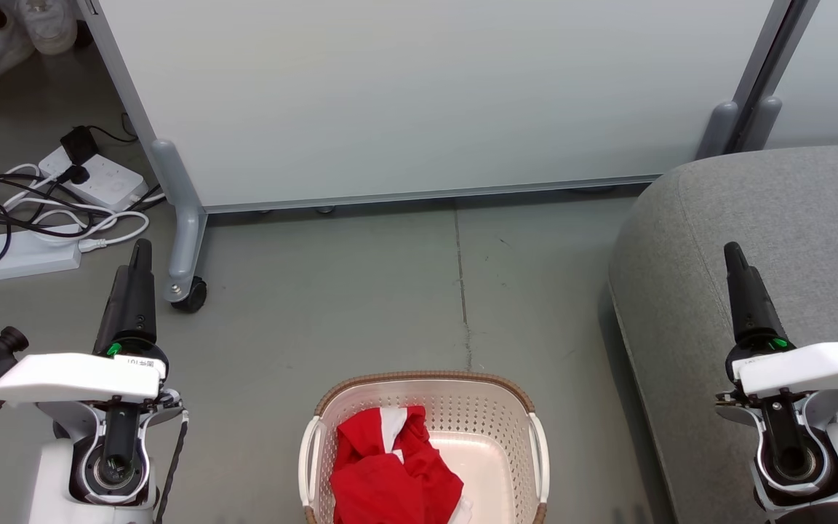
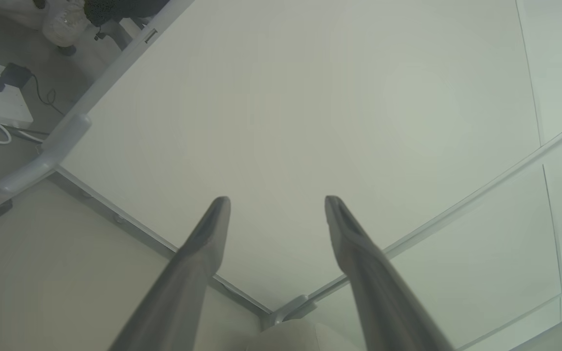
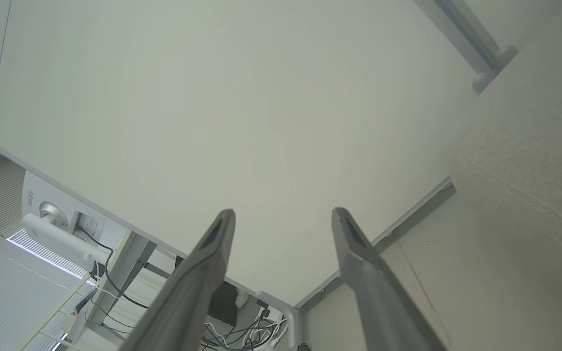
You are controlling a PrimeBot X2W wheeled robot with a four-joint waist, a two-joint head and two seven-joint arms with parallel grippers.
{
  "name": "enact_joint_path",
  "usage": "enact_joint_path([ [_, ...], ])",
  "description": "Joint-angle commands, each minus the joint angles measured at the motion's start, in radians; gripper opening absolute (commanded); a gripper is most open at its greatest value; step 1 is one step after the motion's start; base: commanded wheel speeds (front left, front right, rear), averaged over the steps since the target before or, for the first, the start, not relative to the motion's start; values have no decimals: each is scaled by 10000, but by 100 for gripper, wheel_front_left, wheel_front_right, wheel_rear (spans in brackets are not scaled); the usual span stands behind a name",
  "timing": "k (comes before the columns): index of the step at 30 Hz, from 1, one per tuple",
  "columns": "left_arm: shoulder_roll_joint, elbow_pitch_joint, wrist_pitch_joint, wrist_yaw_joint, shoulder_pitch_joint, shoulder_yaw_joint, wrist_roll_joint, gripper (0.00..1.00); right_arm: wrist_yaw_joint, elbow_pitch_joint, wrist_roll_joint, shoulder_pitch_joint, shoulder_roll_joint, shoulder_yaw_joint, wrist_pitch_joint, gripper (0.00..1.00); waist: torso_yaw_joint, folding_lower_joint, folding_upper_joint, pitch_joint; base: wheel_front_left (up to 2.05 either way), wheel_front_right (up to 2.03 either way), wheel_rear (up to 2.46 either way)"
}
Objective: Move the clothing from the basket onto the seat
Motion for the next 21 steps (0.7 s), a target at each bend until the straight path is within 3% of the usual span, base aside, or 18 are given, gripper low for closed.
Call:
enact_joint_path([
  [1, 157, -268, -134, -11, -125, -92, 501, 100, 38, -274, -509, -142, -163, 27, -113, 100, 2, 0, -1, -6, 0, 0, 0],
  [13, 455, -534, -658, 78, 160, -786, 3035, 100, 43, -490, -2785, 47, -446, 341, -408, 100, 32, 0, -1, -56, 0, 0, 0],
  [21, 612, -609, -936, 233, 341, -1221, 4177, 100, 46, -336, -3875, 147, -549, 489, -559, 100, 35, 0, -1, -103, 0, 0, 0],
])
